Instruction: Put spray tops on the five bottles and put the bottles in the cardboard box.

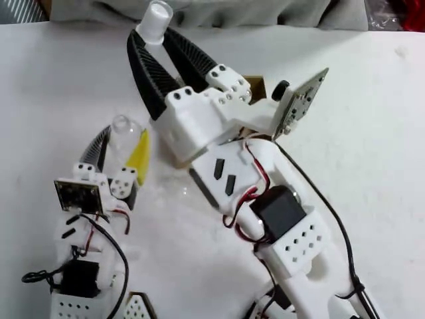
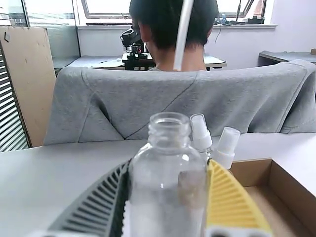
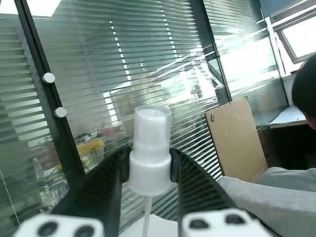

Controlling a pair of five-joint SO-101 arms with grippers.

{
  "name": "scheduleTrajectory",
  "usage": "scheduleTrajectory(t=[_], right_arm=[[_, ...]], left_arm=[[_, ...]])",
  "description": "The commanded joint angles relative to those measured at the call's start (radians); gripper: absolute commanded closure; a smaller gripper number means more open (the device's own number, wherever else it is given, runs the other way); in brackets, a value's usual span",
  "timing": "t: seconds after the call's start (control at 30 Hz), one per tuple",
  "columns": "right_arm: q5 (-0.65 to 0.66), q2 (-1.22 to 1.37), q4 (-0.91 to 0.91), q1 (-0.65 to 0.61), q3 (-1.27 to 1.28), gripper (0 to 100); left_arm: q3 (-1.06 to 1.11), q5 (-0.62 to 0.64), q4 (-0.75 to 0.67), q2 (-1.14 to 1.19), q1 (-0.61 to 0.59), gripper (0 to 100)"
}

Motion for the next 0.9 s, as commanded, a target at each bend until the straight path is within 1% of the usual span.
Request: scheduleTrajectory(t=[0.0, 0.23, 0.5, 0.77, 0.87], right_arm=[[0.041, 0.021, -0.012, -0.010, -0.015, 98.4], [0.077, 0.067, -0.012, -0.013, -0.017, 98.4], [0.078, 0.101, -0.010, -0.030, -0.020, 98.5], [0.227, 0.099, 0.085, -0.073, -0.023, 98.5], [0.302, 0.102, 0.111, -0.096, -0.021, 98.5]], left_arm=[[-0.008, -0.009, -0.028, -0.018, 0.010, 98], [-0.008, -0.009, -0.028, -0.018, 0.010, 98], [-0.008, -0.009, -0.028, -0.018, 0.010, 98], [-0.008, -0.009, -0.028, -0.018, 0.010, 98], [-0.008, -0.009, -0.028, -0.018, 0.010, 98]])
